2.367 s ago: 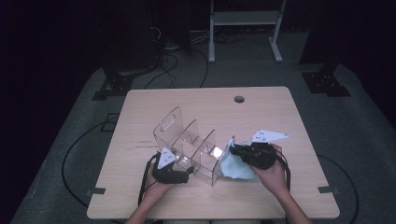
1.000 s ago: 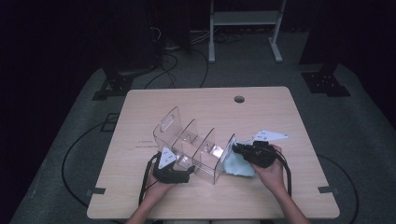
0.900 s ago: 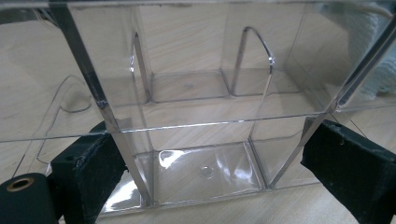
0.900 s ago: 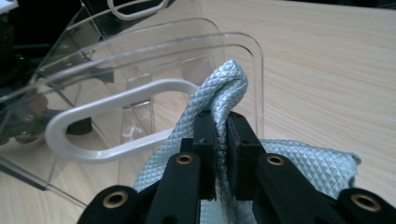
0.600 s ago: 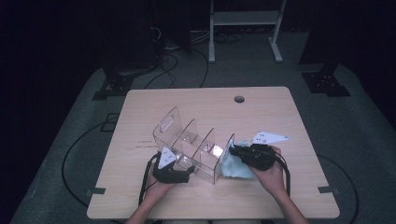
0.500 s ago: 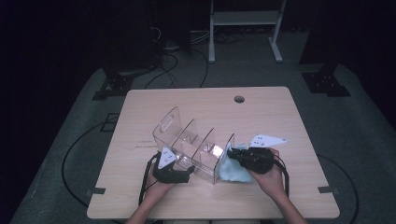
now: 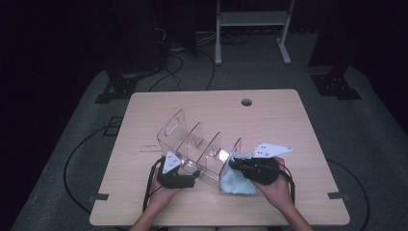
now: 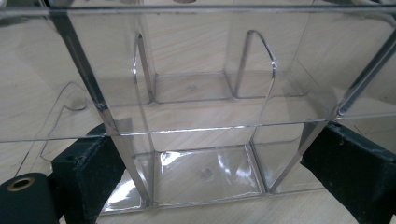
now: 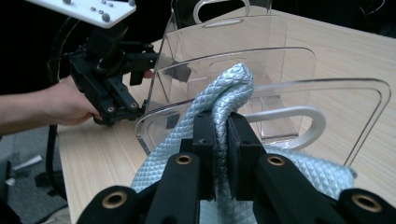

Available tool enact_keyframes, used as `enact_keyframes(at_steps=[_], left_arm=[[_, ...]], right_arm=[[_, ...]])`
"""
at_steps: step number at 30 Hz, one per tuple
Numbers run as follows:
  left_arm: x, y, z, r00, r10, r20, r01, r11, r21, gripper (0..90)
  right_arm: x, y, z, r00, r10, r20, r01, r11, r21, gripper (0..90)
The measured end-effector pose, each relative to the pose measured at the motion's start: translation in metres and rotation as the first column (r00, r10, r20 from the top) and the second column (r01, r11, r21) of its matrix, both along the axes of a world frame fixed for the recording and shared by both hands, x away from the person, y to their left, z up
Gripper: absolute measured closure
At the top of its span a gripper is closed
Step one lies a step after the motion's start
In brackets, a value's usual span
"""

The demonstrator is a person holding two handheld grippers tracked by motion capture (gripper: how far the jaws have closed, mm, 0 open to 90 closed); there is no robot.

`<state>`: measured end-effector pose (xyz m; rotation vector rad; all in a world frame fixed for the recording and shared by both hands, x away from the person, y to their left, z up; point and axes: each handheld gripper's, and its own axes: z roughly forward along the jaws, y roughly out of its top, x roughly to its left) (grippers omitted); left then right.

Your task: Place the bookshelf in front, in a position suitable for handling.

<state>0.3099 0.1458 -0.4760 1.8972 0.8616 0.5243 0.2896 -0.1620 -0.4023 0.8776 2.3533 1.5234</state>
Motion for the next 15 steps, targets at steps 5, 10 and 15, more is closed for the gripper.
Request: enact_keyframes(at_steps=[5, 10, 15], left_arm=[[0.000, 0.000, 0.000, 1.0000, 0.004, -0.002, -0.004, 1.0000, -0.001, 6.9], [0.001, 0.001, 0.001, 0.9999, 0.010, -0.003, -0.010, 0.9999, 0.000, 7.2], [0.002, 0.001, 0.000, 0.9999, 0.016, -0.003, -0.016, 0.9999, -0.005, 7.2]], right_arm=[[-0.002, 0.002, 0.000, 1.0000, -0.001, 0.004, 0.001, 1.0000, -0.005, 82.5], [-0.011, 0.010, -0.001, 0.9990, 0.044, 0.001, -0.044, 0.9990, -0.011, 82.4], [-0.008, 0.009, -0.001, 0.9990, 0.044, -0.005, -0.044, 0.9990, -0.003, 82.5]])
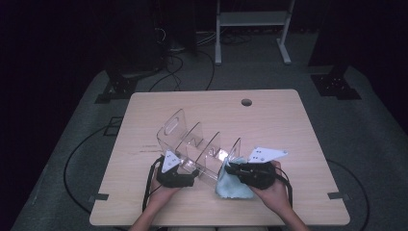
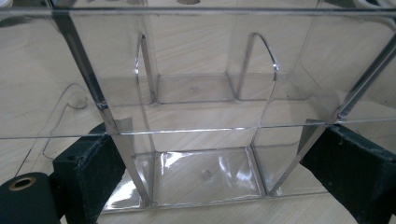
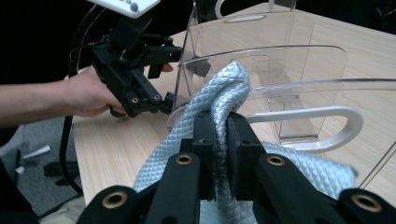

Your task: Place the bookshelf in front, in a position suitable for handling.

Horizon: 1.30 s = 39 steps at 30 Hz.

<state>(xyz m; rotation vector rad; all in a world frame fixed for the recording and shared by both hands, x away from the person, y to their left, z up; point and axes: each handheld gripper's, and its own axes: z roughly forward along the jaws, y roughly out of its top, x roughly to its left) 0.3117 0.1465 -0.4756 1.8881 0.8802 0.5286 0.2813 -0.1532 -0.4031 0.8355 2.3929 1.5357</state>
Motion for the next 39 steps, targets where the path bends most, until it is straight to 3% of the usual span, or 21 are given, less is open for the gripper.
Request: enact_keyframes(at_steps=[9, 13, 17, 22, 26, 28, 35, 39], left_arm=[[0.001, 0.002, 0.000, 1.0000, 0.000, -0.001, 0.000, 1.0000, 0.002, 7.4], [0.000, 0.002, 0.000, 1.0000, 0.003, -0.002, -0.003, 1.0000, -0.001, 7.4], [0.000, 0.003, 0.000, 1.0000, 0.003, -0.003, -0.003, 1.0000, -0.003, 7.5], [0.000, 0.003, 0.000, 1.0000, 0.003, -0.004, -0.003, 1.0000, -0.003, 7.5], [0.000, 0.003, 0.000, 1.0000, 0.002, -0.004, -0.002, 1.0000, -0.001, 7.5], [0.000, 0.003, 0.000, 1.0000, 0.002, -0.003, -0.002, 1.0000, 0.000, 7.5], [0.000, 0.004, 0.000, 1.0000, 0.004, -0.004, -0.004, 1.0000, -0.002, 7.6], [0.001, 0.004, 0.001, 1.0000, 0.008, 0.001, -0.008, 1.0000, -0.001, 7.5]], right_arm=[[-0.008, 0.008, -0.003, 0.9991, 0.041, 0.008, -0.040, 0.9992, -0.006, 82.5], [-0.006, 0.009, -0.015, 0.9988, 0.049, -0.005, -0.049, 0.9984, -0.029, 82.6], [-0.003, 0.013, -0.030, 0.9956, 0.062, -0.071, -0.064, 0.9974, -0.032, 82.6], [-0.001, 0.013, -0.031, 0.9946, 0.075, -0.072, -0.078, 0.9960, -0.043, 82.6], [0.006, 0.011, -0.046, 0.9923, 0.054, -0.112, -0.062, 0.9958, -0.068, 82.6], [0.009, 0.012, -0.054, 0.9921, 0.039, -0.119, -0.052, 0.9931, -0.105, 82.7], [0.011, 0.015, -0.064, 0.9822, 0.091, -0.165, -0.107, 0.9899, -0.093, 82.6], [0.022, 0.009, -0.071, 0.9836, 0.035, -0.177, -0.054, 0.9931, -0.104, 82.5]])
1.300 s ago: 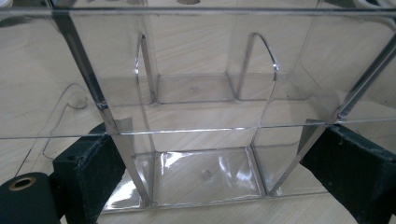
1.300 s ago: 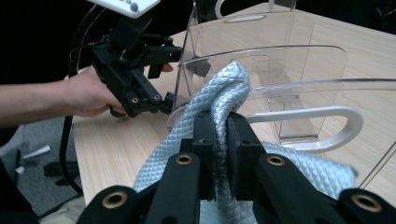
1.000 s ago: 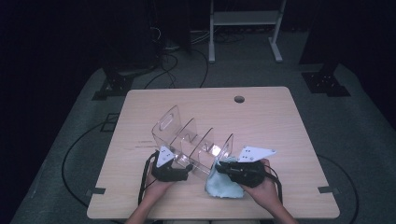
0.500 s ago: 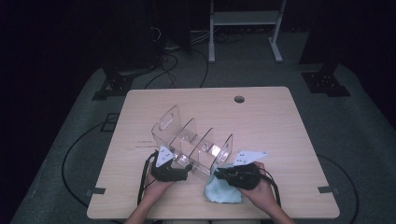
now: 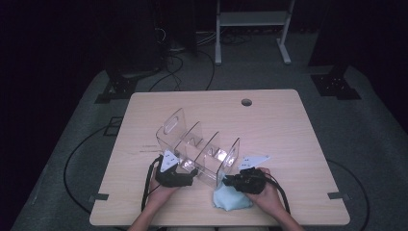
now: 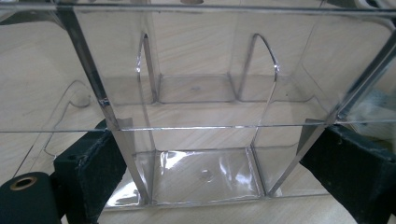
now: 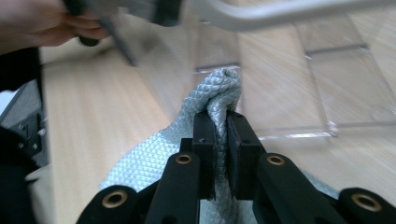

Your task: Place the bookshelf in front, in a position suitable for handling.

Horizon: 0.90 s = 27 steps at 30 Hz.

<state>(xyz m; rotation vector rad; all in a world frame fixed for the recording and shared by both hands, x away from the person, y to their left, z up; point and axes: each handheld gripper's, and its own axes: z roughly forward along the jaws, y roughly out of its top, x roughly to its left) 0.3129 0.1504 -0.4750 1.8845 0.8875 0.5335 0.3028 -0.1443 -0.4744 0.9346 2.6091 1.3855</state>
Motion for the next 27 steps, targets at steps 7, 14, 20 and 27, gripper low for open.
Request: enact_keyframes(at_steps=[7, 14, 20, 27], left_arm=[[0.000, 0.001, 0.000, 1.0000, 0.000, -0.005, 0.000, 1.0000, -0.003, 7.6], [0.001, 0.002, 0.000, 0.9999, -0.005, -0.010, 0.005, 1.0000, -0.003, 7.5], [0.001, 0.002, 0.000, 1.0000, -0.004, -0.008, 0.004, 1.0000, -0.003, 7.5], [0.000, 0.002, 0.000, 0.9999, -0.014, -0.008, 0.014, 0.9999, 0.002, 7.5]], right_arm=[[-0.002, 0.006, -0.009, 0.9998, 0.019, -0.007, -0.019, 0.9990, -0.040, 82.5], [0.011, -0.002, -0.012, 0.9993, -0.036, -0.012, 0.036, 0.9978, -0.055, 82.5], [0.025, -0.012, -0.017, 0.9914, -0.123, -0.046, 0.121, 0.9916, -0.047, 82.7], [0.033, -0.022, -0.012, 0.9821, -0.185, -0.034, 0.183, 0.9815, -0.055, 82.7]])
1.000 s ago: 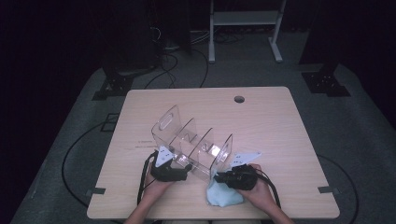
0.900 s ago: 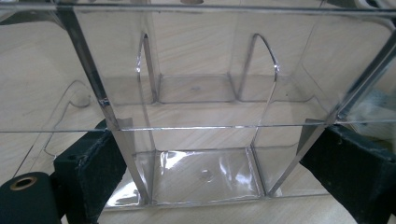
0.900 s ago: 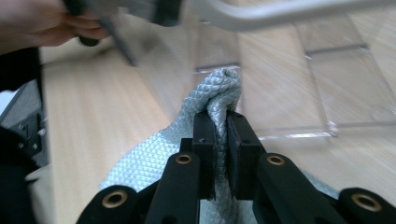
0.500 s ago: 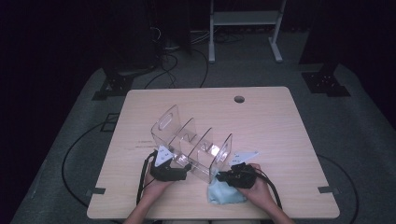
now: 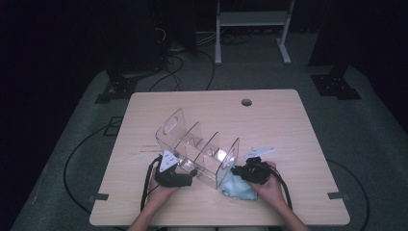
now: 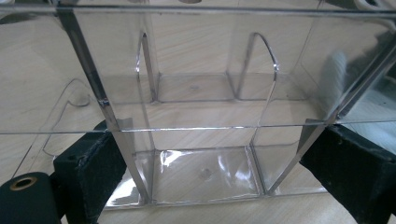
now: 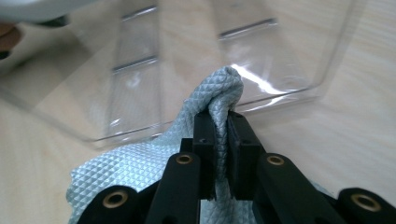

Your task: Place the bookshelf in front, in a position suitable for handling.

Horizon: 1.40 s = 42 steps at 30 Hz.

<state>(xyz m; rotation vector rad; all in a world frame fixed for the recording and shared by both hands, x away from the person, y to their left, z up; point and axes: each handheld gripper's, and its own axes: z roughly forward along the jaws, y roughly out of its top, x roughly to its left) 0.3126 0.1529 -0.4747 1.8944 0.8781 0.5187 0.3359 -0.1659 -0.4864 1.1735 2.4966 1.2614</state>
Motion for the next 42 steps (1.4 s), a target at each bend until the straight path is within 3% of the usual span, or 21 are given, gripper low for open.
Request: enact_keyframes(at_steps=[4, 10, 14, 19, 21, 24, 29, 32, 37, 42], left_arm=[[0.000, 0.000, 0.000, 1.0000, 0.002, 0.002, -0.002, 1.0000, -0.002, 7.5], [0.000, -0.001, -0.001, 1.0000, 0.005, 0.001, -0.005, 1.0000, -0.005, 7.4], [0.000, -0.001, -0.001, 1.0000, 0.004, 0.002, -0.004, 1.0000, -0.006, 7.4], [0.000, -0.001, -0.001, 1.0000, 0.005, 0.002, -0.005, 1.0000, -0.007, 7.4], [0.000, -0.001, -0.001, 1.0000, 0.006, 0.003, -0.006, 1.0000, -0.007, 7.4], [0.000, -0.002, -0.001, 1.0000, 0.007, 0.005, -0.007, 0.9999, -0.008, 7.3], [0.000, -0.002, -0.001, 0.9999, 0.008, 0.007, -0.008, 0.9999, -0.009, 7.3], [0.000, -0.002, -0.001, 0.9999, 0.009, 0.005, -0.009, 0.9999, -0.012, 7.3], [0.000, -0.003, -0.002, 0.9999, 0.010, 0.005, -0.010, 0.9999, -0.014, 7.3], [-0.001, -0.003, -0.001, 0.9999, 0.016, 0.006, -0.016, 0.9998, -0.012, 7.2]], right_arm=[[0.015, -0.014, 0.007, 0.9967, -0.081, 0.008, 0.081, 0.9962, 0.032, 82.8], [0.020, -0.016, 0.001, 0.9962, -0.087, 0.000, 0.087, 0.9958, 0.028, 82.9], [0.018, -0.017, 0.026, 0.9949, -0.082, 0.058, 0.080, 0.9960, 0.039, 83.0], [0.016, -0.021, 0.071, 0.9842, -0.088, 0.153, 0.072, 0.9915, 0.108, 83.0], [0.016, -0.020, 0.075, 0.9826, -0.084, 0.165, 0.068, 0.9926, 0.101, 83.0], [0.018, -0.021, 0.065, 0.9856, -0.088, 0.144, 0.073, 0.9914, 0.109, 83.0], [0.021, -0.020, 0.037, 0.9943, -0.080, 0.070, 0.075, 0.9941, 0.078, 83.0], [0.021, -0.021, 0.039, 0.9943, -0.075, 0.076, 0.069, 0.9947, 0.076, 83.0], [0.021, -0.023, 0.062, 0.9891, -0.077, 0.125, 0.064, 0.9925, 0.104, 83.0], [0.030, -0.028, 0.044, 0.9926, -0.095, 0.076, 0.084, 0.9871, 0.136, 83.0]])
